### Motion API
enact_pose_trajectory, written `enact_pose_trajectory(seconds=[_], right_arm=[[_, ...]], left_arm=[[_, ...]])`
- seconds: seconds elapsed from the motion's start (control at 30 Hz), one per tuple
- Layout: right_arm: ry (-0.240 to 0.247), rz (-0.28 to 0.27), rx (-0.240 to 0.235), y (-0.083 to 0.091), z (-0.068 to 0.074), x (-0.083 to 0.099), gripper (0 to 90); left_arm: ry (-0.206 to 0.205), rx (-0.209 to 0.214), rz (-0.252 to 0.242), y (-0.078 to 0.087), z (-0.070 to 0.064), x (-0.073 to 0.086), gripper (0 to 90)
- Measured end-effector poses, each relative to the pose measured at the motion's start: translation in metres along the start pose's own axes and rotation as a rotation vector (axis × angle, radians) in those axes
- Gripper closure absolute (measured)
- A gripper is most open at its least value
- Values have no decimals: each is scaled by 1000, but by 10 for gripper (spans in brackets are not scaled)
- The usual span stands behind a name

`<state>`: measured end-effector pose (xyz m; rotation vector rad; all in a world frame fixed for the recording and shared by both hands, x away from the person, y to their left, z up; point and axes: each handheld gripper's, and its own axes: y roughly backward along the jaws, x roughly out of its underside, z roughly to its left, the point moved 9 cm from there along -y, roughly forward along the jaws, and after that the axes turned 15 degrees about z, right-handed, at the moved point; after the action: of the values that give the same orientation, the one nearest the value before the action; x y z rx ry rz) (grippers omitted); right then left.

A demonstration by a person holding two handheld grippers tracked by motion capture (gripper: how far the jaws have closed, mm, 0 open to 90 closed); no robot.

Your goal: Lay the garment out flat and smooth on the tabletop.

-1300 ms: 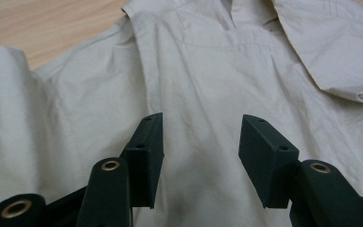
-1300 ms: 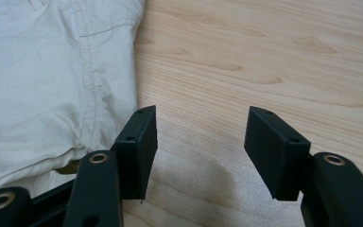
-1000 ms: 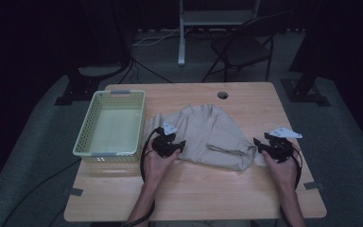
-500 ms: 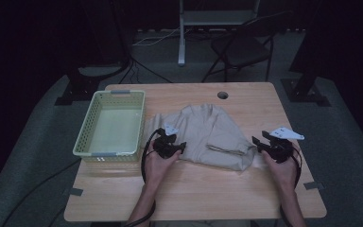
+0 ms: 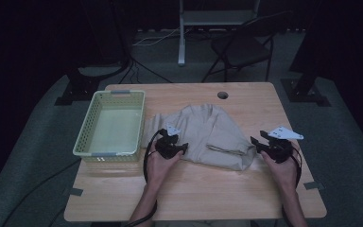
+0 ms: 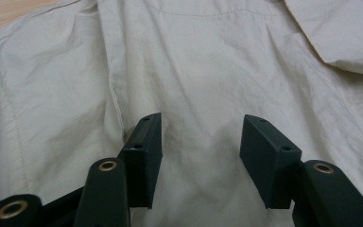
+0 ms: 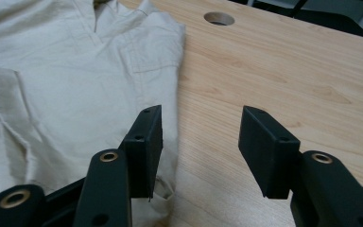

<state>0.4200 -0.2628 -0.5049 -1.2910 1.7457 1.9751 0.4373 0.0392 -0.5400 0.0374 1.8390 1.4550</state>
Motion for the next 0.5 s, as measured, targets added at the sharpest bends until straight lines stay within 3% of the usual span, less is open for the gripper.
enact_pose_trajectory(seconds=[0.23,0.5], right_arm=[[28,-4,-21,5,11,-6,492],[109,-6,-46,8,36,-19,487]], left_arm=[[6,10,-6,-1,0,-2,485],[-2,-5,-2,-2,-1,-3,477]])
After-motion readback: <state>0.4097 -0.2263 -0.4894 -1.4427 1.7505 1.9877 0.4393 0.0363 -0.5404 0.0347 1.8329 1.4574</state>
